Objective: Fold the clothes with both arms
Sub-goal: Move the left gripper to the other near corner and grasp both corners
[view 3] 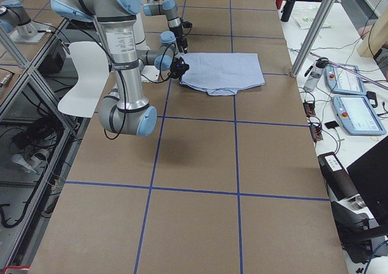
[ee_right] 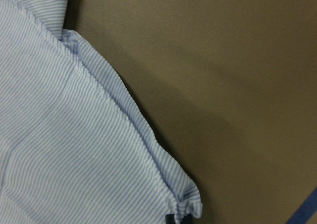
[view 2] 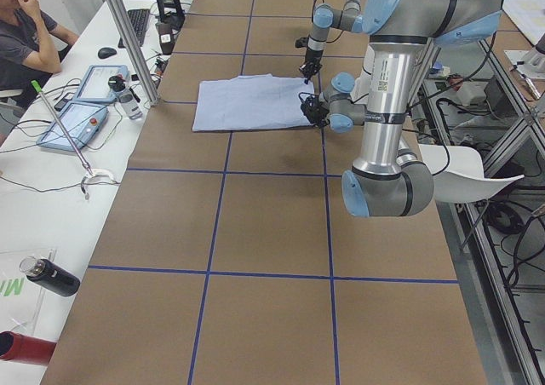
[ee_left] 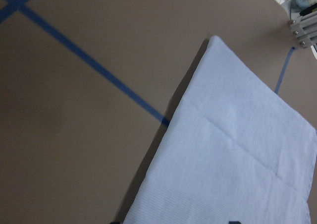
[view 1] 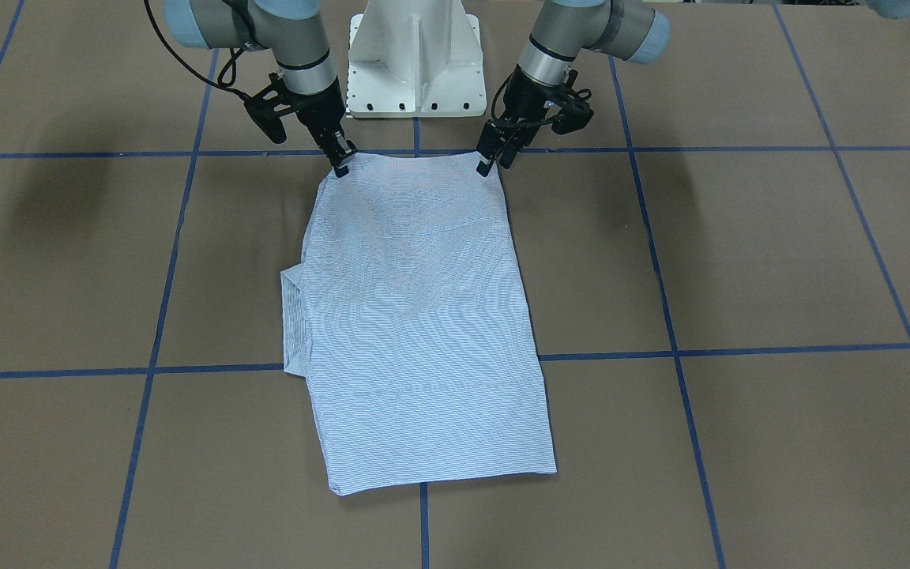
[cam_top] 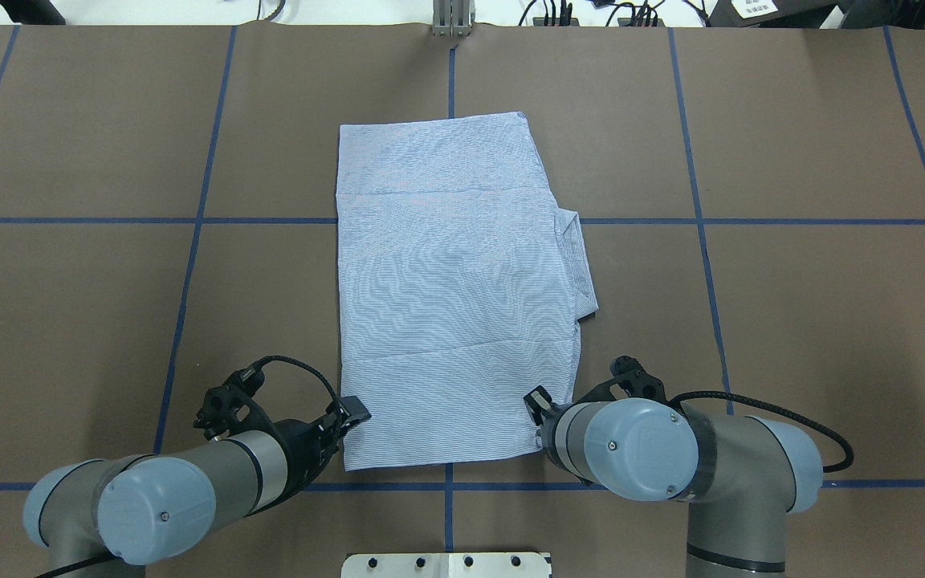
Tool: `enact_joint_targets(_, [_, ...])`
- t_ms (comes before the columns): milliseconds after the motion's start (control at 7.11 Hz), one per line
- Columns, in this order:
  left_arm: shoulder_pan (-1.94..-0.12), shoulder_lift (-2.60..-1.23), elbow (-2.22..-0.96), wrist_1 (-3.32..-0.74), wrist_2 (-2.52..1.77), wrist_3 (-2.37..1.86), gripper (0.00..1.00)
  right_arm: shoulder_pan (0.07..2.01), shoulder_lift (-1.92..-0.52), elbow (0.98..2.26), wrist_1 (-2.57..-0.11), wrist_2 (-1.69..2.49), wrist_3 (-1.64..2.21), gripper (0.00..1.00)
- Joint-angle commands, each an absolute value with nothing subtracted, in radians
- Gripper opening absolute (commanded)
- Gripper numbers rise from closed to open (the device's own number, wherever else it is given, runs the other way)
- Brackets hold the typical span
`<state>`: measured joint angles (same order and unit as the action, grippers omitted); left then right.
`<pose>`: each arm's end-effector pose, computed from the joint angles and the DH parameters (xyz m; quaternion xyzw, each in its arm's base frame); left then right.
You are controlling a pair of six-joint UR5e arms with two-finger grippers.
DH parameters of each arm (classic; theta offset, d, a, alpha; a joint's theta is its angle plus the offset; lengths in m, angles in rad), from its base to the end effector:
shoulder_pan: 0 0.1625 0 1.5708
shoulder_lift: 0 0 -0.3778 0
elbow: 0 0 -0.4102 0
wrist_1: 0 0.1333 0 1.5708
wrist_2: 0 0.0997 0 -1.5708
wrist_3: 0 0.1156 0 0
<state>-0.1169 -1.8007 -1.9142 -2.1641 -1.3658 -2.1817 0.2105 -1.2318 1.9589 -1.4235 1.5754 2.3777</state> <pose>0.5518 -0.2227 0.2607 -0.0511 0.5521 -0.3482 0.7558 -0.5441 -0.2520 0.2438 -0.1264 -0.4041 0.4404 0.7917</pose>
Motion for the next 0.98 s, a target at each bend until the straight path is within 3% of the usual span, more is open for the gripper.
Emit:
enact_joint_targets(0, [-0.084,-1.798,-1.913,-2.163,-1.364,-2.212,0.48,0.212,-1.233,1.966,-1.424,1.575,2.378,0.00])
enact_joint_targets(141, [-0.084,-1.798,-1.911,-2.163,-1.364,-2.212,0.30,0.212,-1.233,1.967,-1.424,1.575,2.378,0.00])
enact_joint_targets(281, [-0.084,-1.799,-1.916,-2.163,-1.364,-2.212,0.00,0.212,-1.235,1.967,-1.424,1.575,2.378,0.00])
enact_joint_targets(844, [-0.119,-1.812,-2.032,-2.140,-1.370,-2.209,0.00,0.212,-1.236,2.032,-1.425,1.574,2.379,0.00])
